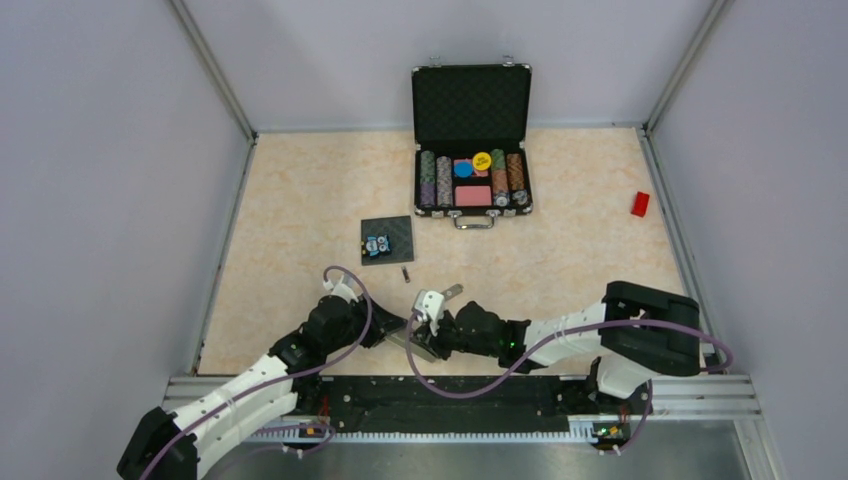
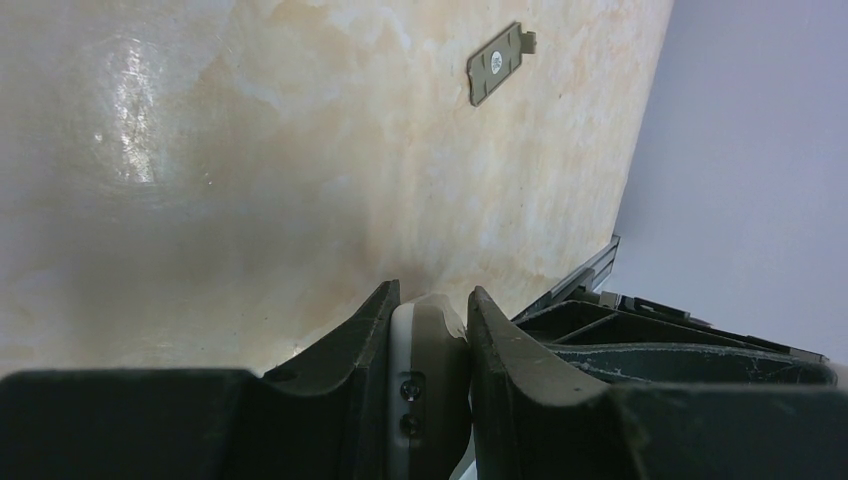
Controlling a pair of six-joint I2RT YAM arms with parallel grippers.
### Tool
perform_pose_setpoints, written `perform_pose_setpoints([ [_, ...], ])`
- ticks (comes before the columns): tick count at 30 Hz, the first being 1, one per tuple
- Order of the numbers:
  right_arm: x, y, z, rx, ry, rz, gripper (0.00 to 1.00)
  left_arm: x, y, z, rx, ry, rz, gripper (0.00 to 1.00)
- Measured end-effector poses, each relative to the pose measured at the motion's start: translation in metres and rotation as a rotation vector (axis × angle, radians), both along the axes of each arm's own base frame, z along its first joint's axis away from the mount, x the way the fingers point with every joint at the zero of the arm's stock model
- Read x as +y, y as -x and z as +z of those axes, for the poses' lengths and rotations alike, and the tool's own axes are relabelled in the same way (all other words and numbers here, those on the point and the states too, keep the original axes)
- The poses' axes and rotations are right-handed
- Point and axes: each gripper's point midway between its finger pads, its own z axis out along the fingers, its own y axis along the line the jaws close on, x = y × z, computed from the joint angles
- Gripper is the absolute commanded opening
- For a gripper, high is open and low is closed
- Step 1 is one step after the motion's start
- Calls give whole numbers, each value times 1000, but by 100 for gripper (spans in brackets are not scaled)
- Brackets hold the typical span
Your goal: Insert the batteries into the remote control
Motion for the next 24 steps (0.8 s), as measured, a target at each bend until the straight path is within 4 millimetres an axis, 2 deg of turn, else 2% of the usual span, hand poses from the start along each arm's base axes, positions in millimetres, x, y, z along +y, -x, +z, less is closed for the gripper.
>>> perform_pose_setpoints([
  [5,-1,-3,2,22,24,-25,47,-1,3,-1,7,2,-12,0],
  [10,-7,-1,5,58,49,-47,50,-1,5,-1,7,7,-19,0],
  [19,-10,8,33,106,-12,-42,54,-1,5,-1,6,7,-19,0],
  [24,-16,8,50,159,-51,-93,61,-1,4,0,-1,9,-15,0],
])
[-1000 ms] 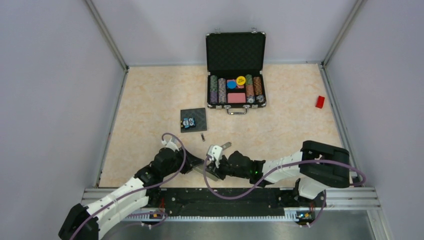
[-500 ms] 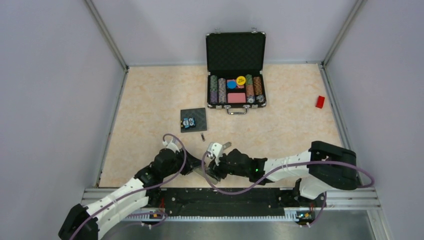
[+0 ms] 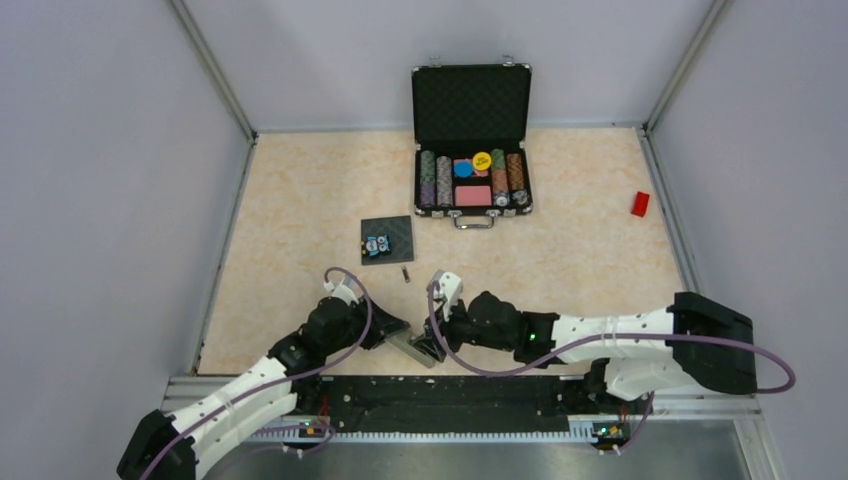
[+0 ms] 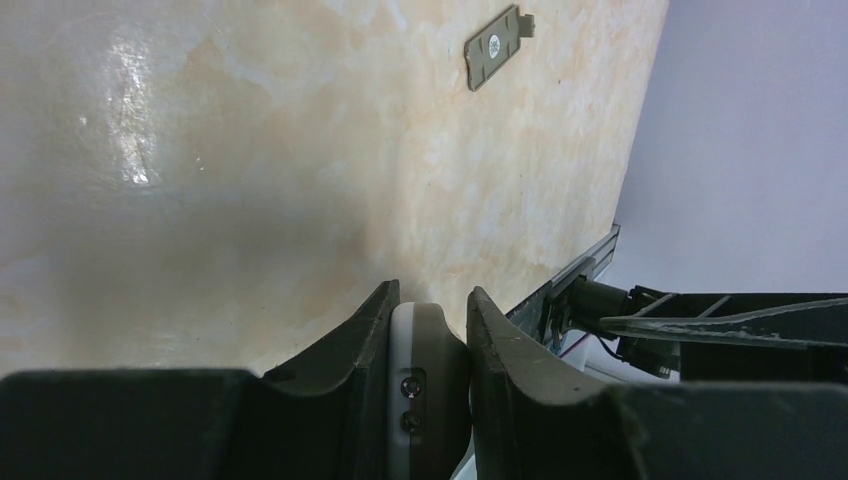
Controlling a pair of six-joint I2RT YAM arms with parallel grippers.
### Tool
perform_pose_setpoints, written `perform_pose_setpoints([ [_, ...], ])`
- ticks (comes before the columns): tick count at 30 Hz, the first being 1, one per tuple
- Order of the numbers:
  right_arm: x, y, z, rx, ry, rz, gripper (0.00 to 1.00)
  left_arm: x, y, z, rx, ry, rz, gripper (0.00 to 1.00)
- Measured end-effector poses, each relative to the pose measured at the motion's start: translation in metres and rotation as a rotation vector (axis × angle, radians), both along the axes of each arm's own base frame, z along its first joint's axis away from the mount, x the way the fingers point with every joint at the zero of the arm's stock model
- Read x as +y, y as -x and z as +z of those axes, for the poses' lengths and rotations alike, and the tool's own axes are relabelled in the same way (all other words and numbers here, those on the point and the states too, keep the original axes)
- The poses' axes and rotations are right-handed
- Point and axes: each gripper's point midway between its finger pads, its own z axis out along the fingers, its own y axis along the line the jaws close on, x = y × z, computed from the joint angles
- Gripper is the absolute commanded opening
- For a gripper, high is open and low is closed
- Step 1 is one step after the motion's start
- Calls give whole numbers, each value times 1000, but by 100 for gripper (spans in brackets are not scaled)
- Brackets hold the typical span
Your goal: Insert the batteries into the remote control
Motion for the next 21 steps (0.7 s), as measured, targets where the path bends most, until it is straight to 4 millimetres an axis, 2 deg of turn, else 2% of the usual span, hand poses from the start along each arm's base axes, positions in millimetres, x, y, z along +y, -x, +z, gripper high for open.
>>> perform_pose_setpoints([
  [6,-15,-20,27,185,-83,-184,79,3,-4,6,-23,-18,17,0],
  [9,-33,-40,41,289,-139,-324,85,4,-11,22,-61,-28,34,0],
  [11,-42,-50,48,364,-166,-407,90,2,-19,40,-103,-20,43,0],
  [15,-52,-64,56,530,-210,-551,93,-4,-32,85,-189,20,51,0],
  [17,-53,-64,55,617,-233,-598,94,-9,-37,108,-225,40,49,0],
  [21,-48,-59,59,749,-292,-633,97,-15,-44,140,-258,65,46,0],
])
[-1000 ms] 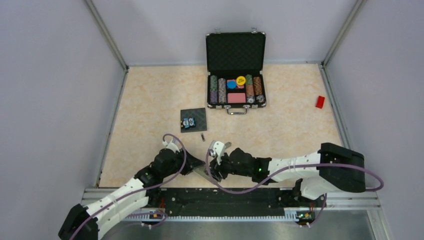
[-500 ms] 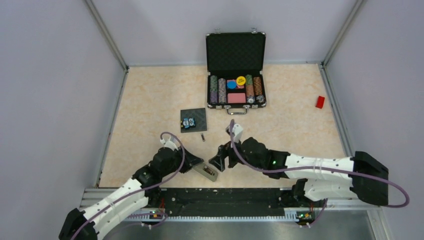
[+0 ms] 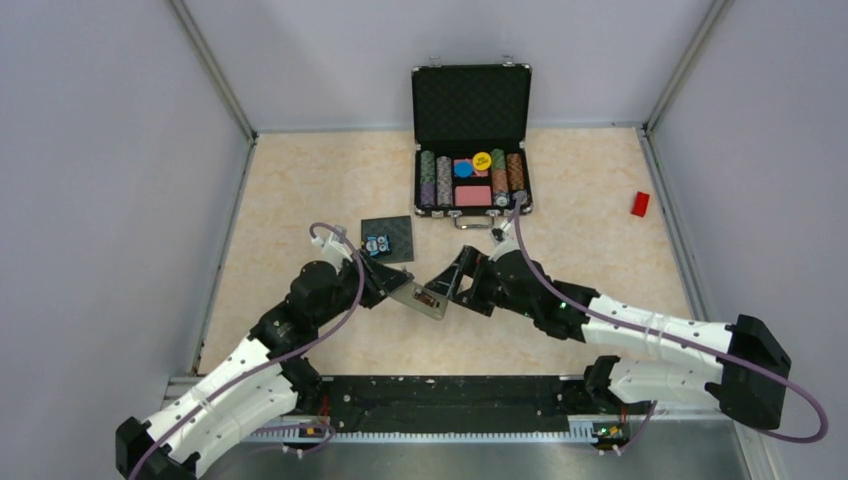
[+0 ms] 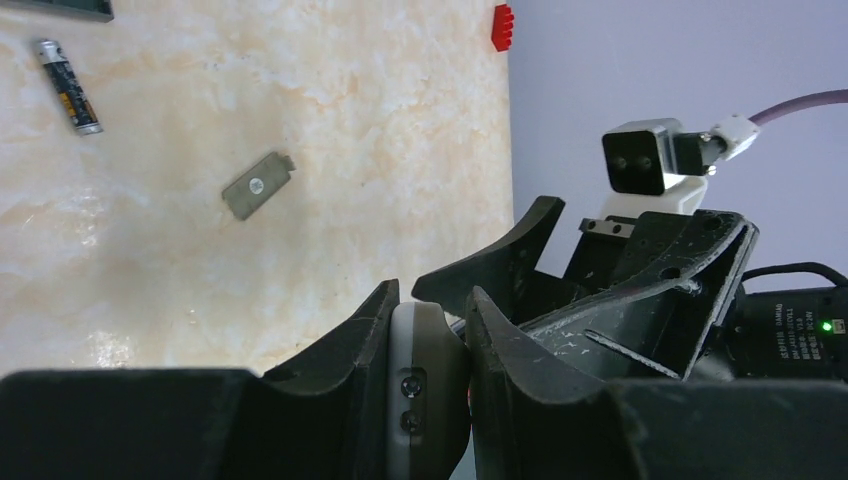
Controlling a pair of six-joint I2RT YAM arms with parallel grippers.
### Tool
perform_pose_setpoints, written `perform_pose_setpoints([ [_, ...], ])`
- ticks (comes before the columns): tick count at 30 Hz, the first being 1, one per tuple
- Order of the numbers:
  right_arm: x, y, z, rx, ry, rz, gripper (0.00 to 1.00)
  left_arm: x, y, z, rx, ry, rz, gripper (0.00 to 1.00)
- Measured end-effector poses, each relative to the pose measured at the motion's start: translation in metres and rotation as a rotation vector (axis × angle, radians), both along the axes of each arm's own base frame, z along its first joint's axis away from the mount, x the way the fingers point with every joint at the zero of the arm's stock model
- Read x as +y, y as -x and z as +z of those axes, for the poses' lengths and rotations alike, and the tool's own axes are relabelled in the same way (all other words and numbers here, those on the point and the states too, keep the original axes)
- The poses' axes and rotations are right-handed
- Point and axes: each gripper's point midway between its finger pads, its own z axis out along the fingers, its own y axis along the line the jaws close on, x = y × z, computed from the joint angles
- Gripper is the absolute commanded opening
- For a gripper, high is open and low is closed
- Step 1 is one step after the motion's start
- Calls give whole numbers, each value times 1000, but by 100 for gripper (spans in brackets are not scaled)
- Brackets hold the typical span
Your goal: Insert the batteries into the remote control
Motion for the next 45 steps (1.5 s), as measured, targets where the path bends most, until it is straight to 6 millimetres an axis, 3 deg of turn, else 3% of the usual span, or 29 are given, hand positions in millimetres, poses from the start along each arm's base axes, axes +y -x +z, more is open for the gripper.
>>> perform_pose_setpoints([
  [5,11,1,24,64,-141,-29,99,-4,-4,17,7,8,3,0],
  [10,17,1,32,107,-205,-36,99,-6,-7,25,16,26,9,0],
  [14,23,3,33,141,-232,-25,98,-8,-7,29,18,36,4,0],
  [31,24,0,32,176,-249,-40,77,-10,-9,34,1,50,1,0],
  [36,25,0,28,182,-243,-31,60,-9,-10,34,2,52,8,0],
  [45,26,-2,29,184,-258,-22,58,-6,-14,39,18,58,32,0],
])
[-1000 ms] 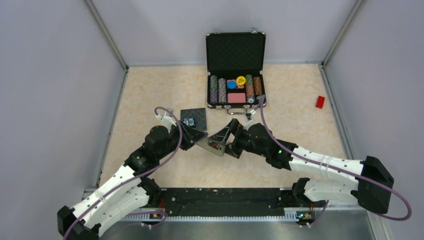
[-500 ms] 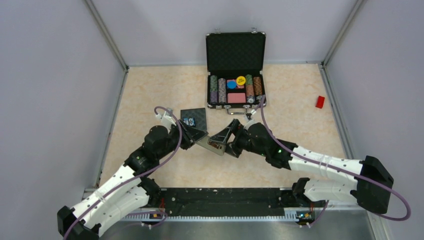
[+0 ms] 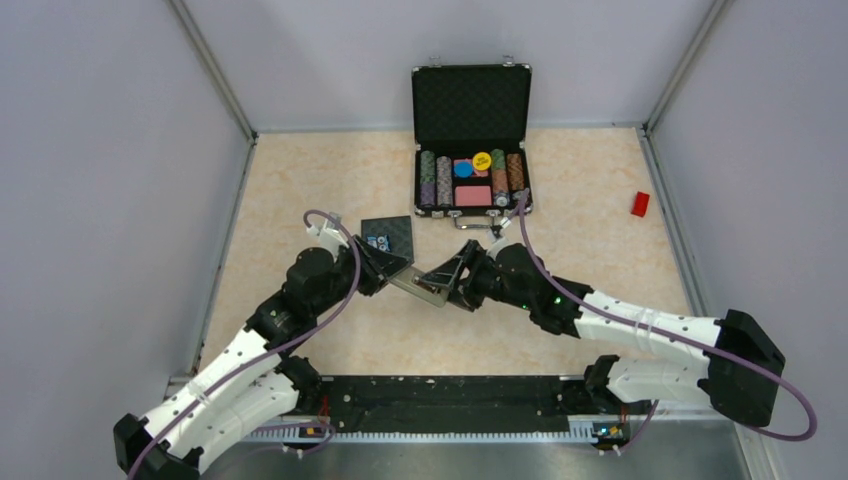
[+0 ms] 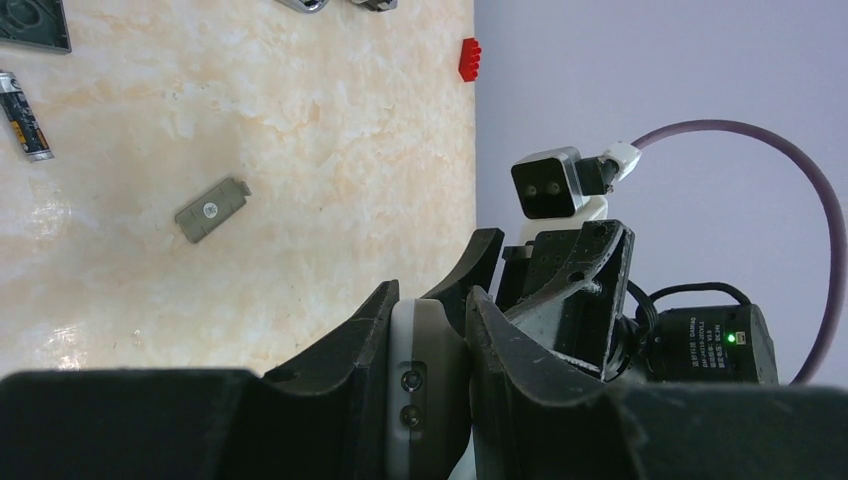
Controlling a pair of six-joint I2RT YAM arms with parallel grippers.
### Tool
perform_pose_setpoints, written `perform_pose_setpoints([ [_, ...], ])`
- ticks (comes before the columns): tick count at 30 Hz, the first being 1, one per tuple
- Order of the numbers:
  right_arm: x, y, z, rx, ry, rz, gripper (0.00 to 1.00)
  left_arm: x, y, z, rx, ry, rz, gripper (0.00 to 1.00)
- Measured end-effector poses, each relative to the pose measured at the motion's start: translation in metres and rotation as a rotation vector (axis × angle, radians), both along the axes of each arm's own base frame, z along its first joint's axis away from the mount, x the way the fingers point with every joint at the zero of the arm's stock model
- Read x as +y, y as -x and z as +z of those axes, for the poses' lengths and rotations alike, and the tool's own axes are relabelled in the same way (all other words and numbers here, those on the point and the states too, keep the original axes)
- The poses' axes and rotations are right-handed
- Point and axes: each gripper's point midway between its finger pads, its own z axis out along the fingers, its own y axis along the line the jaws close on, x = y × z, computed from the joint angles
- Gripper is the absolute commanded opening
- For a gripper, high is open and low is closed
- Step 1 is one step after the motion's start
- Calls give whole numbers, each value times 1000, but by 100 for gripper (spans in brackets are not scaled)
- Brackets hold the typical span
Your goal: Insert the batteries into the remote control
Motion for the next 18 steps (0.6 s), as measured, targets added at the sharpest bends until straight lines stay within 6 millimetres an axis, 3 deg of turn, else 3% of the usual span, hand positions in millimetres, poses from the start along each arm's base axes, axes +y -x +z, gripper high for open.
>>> perform_pose_setpoints([
  [4,0,-1,3,-11,-9,0,63,1,-1,3,7,4,11,0],
  [12,-3,4,17,-62,-28,21,88,-4,5,5,14,13,-26,0],
  [18,-21,9,41,-194,-30,67,90,-7,11,22,-80,17,-80,0],
])
